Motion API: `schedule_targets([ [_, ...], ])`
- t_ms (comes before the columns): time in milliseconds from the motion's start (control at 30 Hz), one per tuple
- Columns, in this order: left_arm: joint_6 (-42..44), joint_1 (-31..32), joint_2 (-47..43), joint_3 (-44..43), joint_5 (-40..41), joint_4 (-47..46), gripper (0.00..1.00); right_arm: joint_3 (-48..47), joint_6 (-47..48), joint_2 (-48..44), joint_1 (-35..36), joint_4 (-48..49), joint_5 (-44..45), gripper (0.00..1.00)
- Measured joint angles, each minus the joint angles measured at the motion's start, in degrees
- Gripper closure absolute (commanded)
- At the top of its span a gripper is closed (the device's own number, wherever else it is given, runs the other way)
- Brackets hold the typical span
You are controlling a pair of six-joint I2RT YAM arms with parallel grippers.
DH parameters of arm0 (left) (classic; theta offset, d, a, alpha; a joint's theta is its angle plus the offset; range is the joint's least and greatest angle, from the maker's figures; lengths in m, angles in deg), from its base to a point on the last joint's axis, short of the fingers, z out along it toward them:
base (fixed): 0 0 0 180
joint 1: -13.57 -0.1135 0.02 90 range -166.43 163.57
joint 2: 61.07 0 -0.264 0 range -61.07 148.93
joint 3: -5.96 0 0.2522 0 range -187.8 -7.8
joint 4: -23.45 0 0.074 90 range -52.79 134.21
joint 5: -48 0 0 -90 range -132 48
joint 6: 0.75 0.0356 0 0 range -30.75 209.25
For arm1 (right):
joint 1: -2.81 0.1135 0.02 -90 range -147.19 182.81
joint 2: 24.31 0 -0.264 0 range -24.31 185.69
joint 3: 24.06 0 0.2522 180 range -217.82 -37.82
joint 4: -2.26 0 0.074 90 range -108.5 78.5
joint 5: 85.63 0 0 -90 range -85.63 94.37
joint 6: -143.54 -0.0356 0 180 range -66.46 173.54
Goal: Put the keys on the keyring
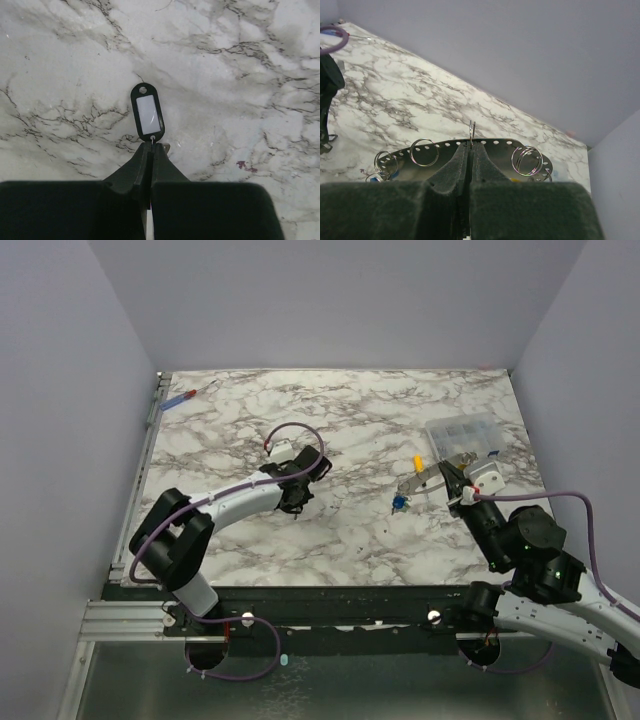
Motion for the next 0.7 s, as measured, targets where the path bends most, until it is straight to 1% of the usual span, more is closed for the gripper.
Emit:
schedule_targets([
  [200,-0.9,0.0,-8.0,-3.2,-0.1,1.0,1.00,0.0,0.0,0.9,0.0,0.0,-0.5,0.99],
  [333,-1.6,0.0,-13.4,-4.7,0.4,0.9,1.00,0.0,-0.4,1.6,0.0,0.0,-2.4,1.00],
  [533,-3.0,0.0,-17.8,-4.8,0.7,0.6,1.00,0.1,-0.7,1.6,0.0,0.1,-7.2,0.99],
  [700,-5.1,0.0,-22.5,-2.1,0.5,-2.1,1.00,1.2,-0.8,1.6,0.0,0.7,-12.6,0.99],
])
